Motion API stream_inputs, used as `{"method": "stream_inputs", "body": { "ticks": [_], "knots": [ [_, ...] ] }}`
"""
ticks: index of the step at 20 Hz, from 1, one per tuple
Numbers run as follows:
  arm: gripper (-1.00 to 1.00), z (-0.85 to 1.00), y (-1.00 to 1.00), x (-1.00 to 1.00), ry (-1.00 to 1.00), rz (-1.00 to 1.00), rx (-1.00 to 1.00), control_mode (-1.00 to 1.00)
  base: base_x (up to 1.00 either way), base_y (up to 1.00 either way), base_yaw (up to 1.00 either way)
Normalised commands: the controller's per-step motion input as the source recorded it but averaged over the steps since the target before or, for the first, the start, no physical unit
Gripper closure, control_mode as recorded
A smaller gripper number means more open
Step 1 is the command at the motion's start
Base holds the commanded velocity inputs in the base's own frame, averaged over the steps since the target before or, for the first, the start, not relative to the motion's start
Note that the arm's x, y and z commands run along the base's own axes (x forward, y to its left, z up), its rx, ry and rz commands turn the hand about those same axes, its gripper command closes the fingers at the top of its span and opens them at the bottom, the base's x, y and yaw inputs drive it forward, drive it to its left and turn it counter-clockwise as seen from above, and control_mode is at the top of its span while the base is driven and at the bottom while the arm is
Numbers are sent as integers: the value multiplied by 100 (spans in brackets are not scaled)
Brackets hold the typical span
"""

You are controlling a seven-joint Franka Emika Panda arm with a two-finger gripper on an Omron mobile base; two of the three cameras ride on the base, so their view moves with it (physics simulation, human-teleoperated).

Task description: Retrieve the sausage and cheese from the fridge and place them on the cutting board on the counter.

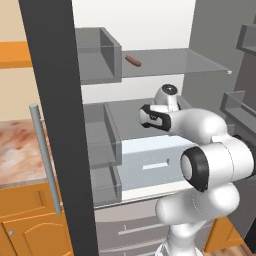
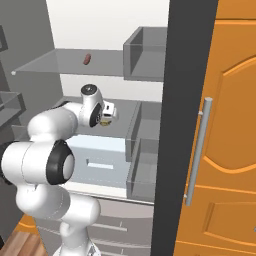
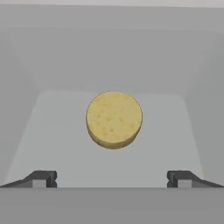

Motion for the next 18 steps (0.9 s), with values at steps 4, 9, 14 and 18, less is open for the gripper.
{"method": "stream_inputs", "body": {
  "ticks": [4,9,14,18],
  "knots": [
    [-100,-3,3,26,0,0,-2,-100,0,0,0],
    [-100,-9,3,7,1,0,-2,-100,0,0,0],
    [-100,-9,1,28,1,0,-1,-100,0,0,0],
    [-100,-1,0,34,2,0,0,-100,0,0,0]
  ]
}}
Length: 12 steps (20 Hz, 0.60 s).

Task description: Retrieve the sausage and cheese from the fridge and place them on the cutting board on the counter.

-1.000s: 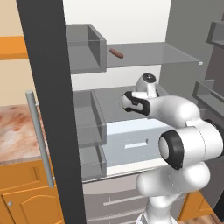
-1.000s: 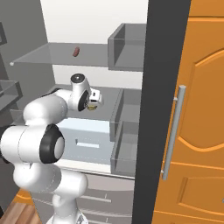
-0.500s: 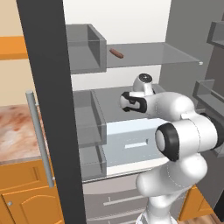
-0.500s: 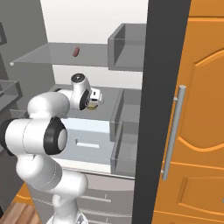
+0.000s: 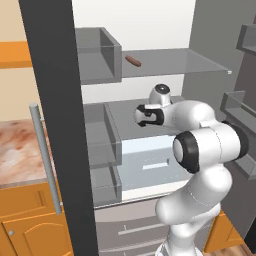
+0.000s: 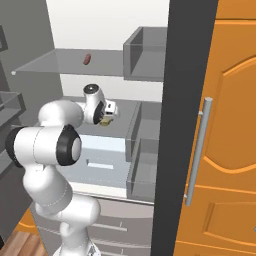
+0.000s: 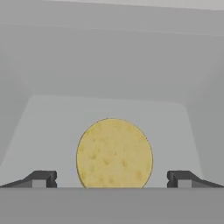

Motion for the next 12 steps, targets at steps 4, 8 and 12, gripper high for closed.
{"method": "stream_inputs", "body": {
  "ticks": [4,8,12],
  "knots": [
    [-100,-1,0,15,5,0,0,-100,0,0,0],
    [-100,-14,0,0,7,0,0,-100,0,0,0],
    [-100,-19,0,0,6,0,0,-100,0,0,0]
  ]
}}
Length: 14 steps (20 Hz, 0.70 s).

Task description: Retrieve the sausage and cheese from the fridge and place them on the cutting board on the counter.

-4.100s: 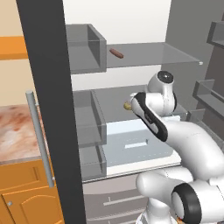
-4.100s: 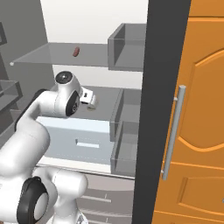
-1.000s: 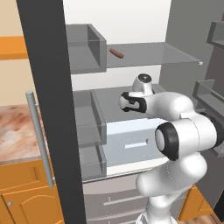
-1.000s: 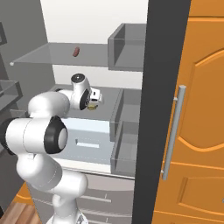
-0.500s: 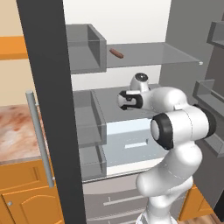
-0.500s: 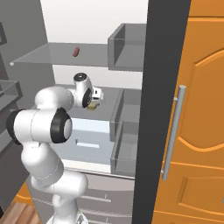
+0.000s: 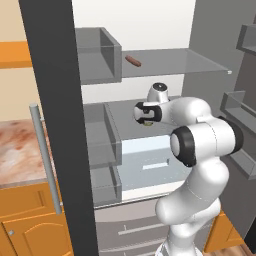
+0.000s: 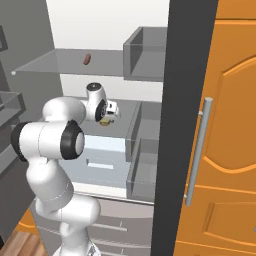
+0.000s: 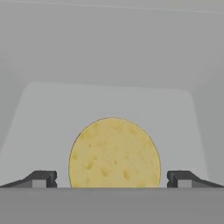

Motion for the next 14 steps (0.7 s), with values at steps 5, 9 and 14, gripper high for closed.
{"method": "stream_inputs", "body": {
  "ticks": [5,9,14],
  "knots": [
    [-100,-19,0,1,4,0,0,-100,0,0,0],
    [-100,-13,0,2,2,0,0,-100,0,0,0],
    [-100,-23,0,0,4,0,0,-100,0,0,0]
  ]
}}
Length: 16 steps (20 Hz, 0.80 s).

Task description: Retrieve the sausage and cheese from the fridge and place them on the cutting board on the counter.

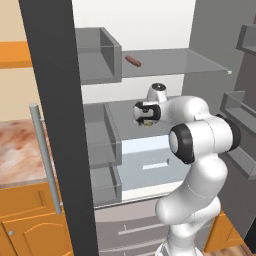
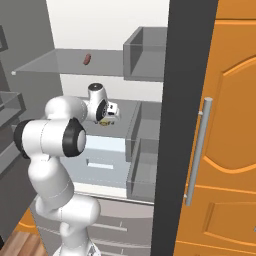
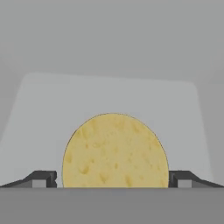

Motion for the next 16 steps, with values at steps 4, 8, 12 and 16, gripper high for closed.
{"method": "stream_inputs", "body": {
  "ticks": [4,8,12,16],
  "knots": [
    [100,-23,0,0,2,0,0,-100,0,0,0],
    [100,-27,0,0,1,0,0,-100,0,0,0],
    [100,-11,-5,-6,0,1,0,-100,0,0,0],
    [100,-3,-18,-41,0,4,0,-100,0,0,0]
  ]
}}
